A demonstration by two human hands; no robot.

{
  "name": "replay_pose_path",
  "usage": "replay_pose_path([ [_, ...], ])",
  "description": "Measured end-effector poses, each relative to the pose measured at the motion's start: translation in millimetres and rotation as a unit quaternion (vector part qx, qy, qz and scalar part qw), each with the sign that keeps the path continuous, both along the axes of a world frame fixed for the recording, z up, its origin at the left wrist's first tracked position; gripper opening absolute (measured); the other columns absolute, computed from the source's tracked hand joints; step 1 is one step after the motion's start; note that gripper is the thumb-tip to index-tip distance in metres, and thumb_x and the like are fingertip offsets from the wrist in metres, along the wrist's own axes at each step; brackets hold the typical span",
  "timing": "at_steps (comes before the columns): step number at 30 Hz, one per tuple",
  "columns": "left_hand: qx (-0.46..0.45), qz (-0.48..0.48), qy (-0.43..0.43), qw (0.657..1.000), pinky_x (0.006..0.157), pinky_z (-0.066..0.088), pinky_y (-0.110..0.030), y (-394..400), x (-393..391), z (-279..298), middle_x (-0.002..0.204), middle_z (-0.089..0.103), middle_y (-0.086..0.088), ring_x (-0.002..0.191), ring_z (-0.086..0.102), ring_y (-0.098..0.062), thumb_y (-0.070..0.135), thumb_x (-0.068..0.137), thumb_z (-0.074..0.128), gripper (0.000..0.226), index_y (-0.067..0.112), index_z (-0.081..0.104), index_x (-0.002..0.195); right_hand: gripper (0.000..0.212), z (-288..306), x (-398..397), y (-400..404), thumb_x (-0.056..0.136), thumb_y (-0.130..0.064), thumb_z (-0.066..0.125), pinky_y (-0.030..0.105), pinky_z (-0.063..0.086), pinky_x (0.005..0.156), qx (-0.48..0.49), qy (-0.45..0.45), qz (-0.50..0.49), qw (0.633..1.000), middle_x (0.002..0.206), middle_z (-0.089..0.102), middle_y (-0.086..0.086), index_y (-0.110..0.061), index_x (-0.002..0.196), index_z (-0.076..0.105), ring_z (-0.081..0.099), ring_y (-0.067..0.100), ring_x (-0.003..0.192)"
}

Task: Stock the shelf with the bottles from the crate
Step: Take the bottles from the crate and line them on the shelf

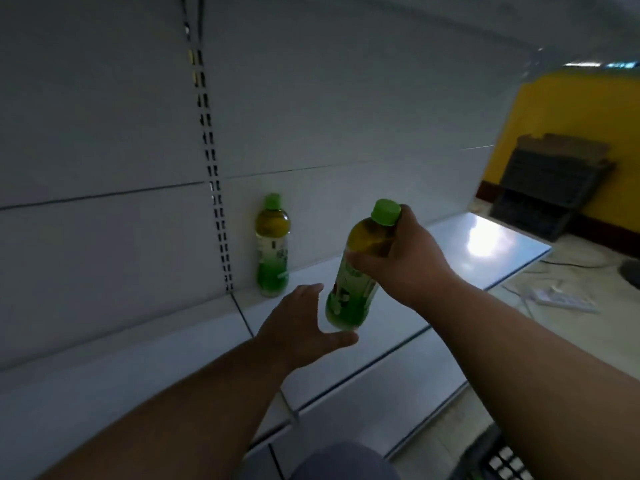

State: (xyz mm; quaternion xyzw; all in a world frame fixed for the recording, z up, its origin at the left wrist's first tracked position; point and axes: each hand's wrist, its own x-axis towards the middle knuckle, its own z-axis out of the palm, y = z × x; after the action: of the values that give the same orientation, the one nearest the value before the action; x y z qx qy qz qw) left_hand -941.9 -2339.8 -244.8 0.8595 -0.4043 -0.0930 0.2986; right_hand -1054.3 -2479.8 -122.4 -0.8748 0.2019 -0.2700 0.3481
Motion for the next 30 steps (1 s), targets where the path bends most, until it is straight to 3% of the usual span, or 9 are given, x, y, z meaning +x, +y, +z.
replay_pose_path([
  [3, 0.037, 0.076, -0.013, 0.996, 0.115, 0.016, -0.032, 1, 6, -34, 0.164, 0.015, 0.000, 0.148, 0.014, -0.017, 0.082, 0.068, 0.060, 0.116, 0.024, 0.012, 0.156, 0.059, -17, 28, -5, 0.071, -0.038, 0.084, 0.022, 0.040, 0.059, -0.003, 0.025, 0.010, 1.000, 0.092, 0.054, -0.016, -0.033, 0.109, 0.040, 0.052, 0.002, 0.078],
  [7, 0.091, 0.167, -0.068, 0.979, 0.118, 0.006, -0.036, -18, 1, -59, 0.164, 0.012, -0.009, 0.149, 0.009, -0.025, 0.088, 0.072, 0.041, 0.118, 0.010, 0.010, 0.156, 0.060, -36, 52, -18, 0.070, -0.035, 0.085, 0.035, 0.050, 0.071, -0.013, 0.055, 0.032, 0.998, 0.092, 0.055, -0.009, -0.026, 0.112, 0.043, 0.055, 0.012, 0.081],
  [12, 0.189, 0.169, -0.085, 0.964, 0.119, -0.009, -0.045, -27, 1, -70, 0.164, -0.009, -0.018, 0.149, -0.011, -0.029, 0.093, 0.063, 0.013, 0.130, 0.002, -0.003, 0.155, 0.066, -54, 63, -28, 0.070, -0.036, 0.086, 0.029, 0.050, 0.063, 0.028, 0.048, 0.045, 0.997, 0.096, 0.060, -0.010, -0.028, 0.121, 0.045, 0.059, 0.013, 0.084],
  [14, 0.205, 0.170, -0.089, 0.960, 0.119, -0.009, -0.044, -28, 1, -70, 0.163, -0.011, -0.018, 0.149, -0.012, -0.029, 0.093, 0.065, 0.014, 0.128, 0.002, -0.005, 0.155, 0.070, -62, 61, -34, 0.071, -0.036, 0.086, 0.030, 0.049, 0.066, 0.045, 0.059, 0.028, 0.997, 0.102, 0.061, -0.004, -0.024, 0.127, 0.044, 0.060, 0.018, 0.089],
  [18, 0.217, 0.171, -0.107, 0.955, 0.120, -0.007, -0.044, -29, -2, -68, 0.163, -0.007, -0.019, 0.150, -0.008, -0.031, 0.091, 0.070, 0.019, 0.125, 0.002, -0.002, 0.155, 0.052, -76, 58, -35, 0.075, -0.041, 0.083, 0.031, 0.045, 0.068, 0.013, 0.121, 0.003, 0.993, 0.098, 0.063, -0.001, -0.018, 0.112, 0.055, 0.061, 0.022, 0.090],
  [22, 0.236, 0.161, -0.102, 0.953, 0.120, -0.006, -0.045, -31, 0, -70, 0.163, -0.012, -0.019, 0.149, -0.012, -0.030, 0.091, 0.072, 0.017, 0.123, 0.003, -0.007, 0.154, 0.042, -81, 76, -28, 0.076, -0.039, 0.081, 0.036, 0.054, 0.071, -0.005, 0.113, -0.005, 0.994, 0.094, 0.065, -0.003, -0.018, 0.104, 0.057, 0.062, 0.017, 0.084],
  [26, 0.232, 0.170, -0.107, 0.952, 0.120, -0.003, -0.046, -29, 0, -69, 0.162, -0.013, -0.020, 0.149, -0.011, -0.031, 0.092, 0.070, 0.015, 0.124, 0.002, -0.008, 0.154, 0.040, -83, 103, -28, 0.078, -0.040, 0.080, 0.032, 0.051, 0.065, -0.020, 0.098, -0.021, 0.995, 0.091, 0.064, -0.004, -0.017, 0.103, 0.059, 0.060, 0.015, 0.080],
  [30, 0.228, 0.174, -0.120, 0.950, 0.120, -0.003, -0.047, -31, -1, -72, 0.162, -0.008, -0.022, 0.150, -0.009, -0.032, 0.091, 0.070, 0.014, 0.125, 0.000, -0.005, 0.154, 0.042, -95, 116, -29, 0.078, -0.038, 0.079, 0.040, 0.055, 0.075, -0.007, 0.080, -0.048, 0.996, 0.098, 0.065, 0.001, -0.015, 0.104, 0.056, 0.062, 0.021, 0.088],
])
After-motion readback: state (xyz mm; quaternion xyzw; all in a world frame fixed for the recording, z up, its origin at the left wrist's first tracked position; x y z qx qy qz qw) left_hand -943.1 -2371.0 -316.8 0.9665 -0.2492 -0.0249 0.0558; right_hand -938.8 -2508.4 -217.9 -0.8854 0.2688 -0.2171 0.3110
